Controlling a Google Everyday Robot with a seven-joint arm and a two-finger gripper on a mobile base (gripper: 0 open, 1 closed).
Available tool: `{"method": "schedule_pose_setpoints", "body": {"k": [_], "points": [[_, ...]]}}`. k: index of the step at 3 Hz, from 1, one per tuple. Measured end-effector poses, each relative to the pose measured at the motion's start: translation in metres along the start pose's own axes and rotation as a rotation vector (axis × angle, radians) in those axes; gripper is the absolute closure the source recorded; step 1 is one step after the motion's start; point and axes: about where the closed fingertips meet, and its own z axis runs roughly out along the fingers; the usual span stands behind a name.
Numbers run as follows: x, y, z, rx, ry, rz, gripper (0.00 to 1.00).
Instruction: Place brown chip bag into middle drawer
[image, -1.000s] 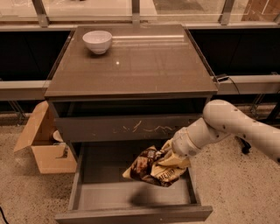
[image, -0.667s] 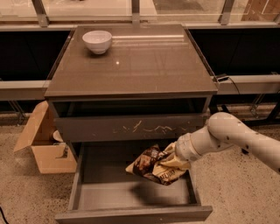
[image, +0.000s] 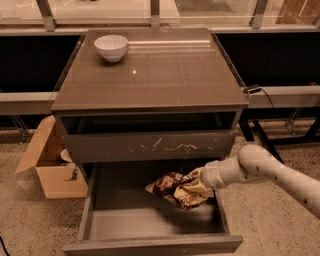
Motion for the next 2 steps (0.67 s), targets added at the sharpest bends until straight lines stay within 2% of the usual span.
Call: {"method": "schedule_pose_setpoints", "body": {"k": [2], "points": [[0.040, -0.010, 0.025, -0.019, -0.111, 0.090, 0.39]]}}
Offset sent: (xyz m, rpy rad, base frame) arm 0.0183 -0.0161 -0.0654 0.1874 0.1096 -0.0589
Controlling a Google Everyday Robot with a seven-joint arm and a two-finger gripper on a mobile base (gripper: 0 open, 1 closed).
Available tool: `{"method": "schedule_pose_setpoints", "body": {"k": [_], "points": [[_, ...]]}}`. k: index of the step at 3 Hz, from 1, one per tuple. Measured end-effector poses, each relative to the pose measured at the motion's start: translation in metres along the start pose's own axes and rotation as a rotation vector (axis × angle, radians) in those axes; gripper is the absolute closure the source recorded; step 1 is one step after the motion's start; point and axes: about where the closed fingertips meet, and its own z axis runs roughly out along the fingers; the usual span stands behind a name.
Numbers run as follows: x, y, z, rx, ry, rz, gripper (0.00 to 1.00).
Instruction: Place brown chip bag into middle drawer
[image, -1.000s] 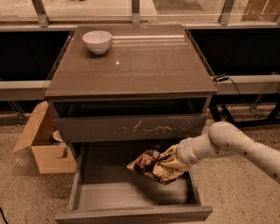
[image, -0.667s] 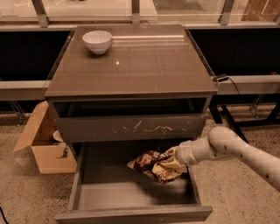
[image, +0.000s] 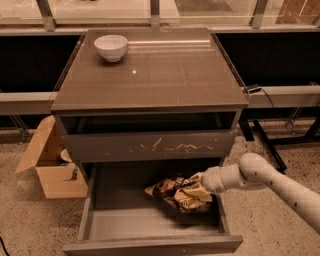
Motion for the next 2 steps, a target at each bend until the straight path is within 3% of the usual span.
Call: {"method": "schedule_pose_setpoints", "body": {"k": [1, 2], "points": [[0.0052, -0.0008, 0.0027, 0.005, -0.024, 0.020, 0.16], [-0.0009, 0.0052, -0.0034, 0.024, -0.050, 0.031, 0.00]]}}
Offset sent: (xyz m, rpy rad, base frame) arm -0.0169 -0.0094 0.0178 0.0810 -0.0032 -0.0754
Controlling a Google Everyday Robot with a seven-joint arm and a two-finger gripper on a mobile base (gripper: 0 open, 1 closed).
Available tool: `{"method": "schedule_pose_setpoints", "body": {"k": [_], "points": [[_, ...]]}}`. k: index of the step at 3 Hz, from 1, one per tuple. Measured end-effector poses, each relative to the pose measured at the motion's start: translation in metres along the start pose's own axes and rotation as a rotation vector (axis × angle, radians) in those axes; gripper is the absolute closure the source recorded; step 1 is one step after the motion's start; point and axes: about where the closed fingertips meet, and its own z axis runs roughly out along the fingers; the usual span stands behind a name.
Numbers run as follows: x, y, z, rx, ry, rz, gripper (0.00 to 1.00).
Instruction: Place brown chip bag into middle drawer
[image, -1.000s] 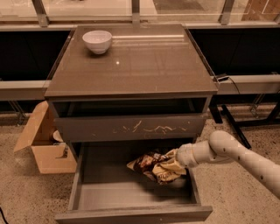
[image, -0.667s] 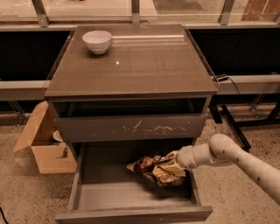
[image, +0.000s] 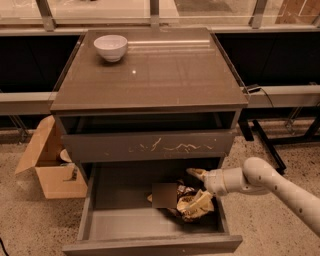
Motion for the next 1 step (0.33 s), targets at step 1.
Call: {"method": "schedule_pose_setpoints", "body": {"k": [1], "points": [[-0.0144, 0.0177, -0.0164, 0.024, -0.041, -0.013, 0.00]]}}
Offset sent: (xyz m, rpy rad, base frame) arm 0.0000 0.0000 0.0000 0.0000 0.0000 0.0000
